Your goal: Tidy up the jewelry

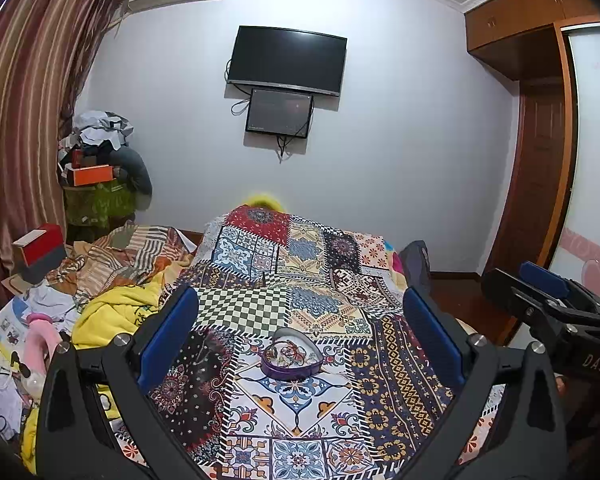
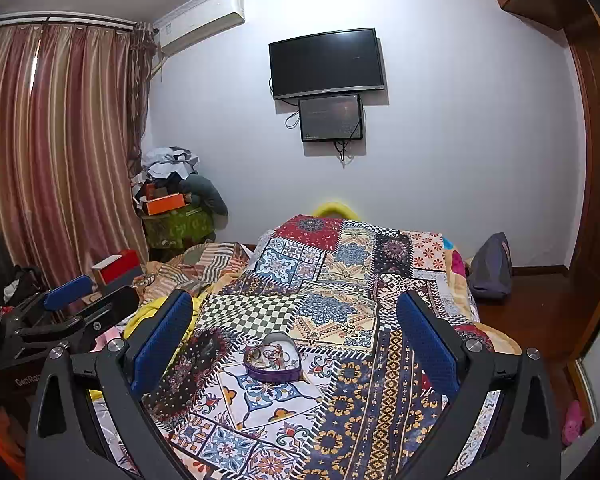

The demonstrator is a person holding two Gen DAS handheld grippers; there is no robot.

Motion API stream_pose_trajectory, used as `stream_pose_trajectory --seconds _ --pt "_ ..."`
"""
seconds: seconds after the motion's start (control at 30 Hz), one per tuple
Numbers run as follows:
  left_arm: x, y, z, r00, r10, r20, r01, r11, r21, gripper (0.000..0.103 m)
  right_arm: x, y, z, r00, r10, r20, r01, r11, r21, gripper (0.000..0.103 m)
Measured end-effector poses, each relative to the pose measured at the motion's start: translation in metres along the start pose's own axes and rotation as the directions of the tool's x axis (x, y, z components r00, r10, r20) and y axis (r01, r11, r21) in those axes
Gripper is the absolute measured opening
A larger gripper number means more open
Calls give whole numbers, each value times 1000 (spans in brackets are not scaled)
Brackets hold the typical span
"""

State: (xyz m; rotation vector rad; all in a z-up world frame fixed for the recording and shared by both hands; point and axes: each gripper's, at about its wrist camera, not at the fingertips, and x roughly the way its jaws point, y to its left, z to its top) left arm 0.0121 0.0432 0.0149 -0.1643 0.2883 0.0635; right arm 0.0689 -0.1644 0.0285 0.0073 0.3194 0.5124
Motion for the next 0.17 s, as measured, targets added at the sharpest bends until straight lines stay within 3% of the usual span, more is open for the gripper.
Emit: stream_pose_trajectory --seconds 0.17 --pt "1 0 0 1000 5 -3 -5 1000 4 103 0 -1 0 1000 1 -2 -1 1000 1 101"
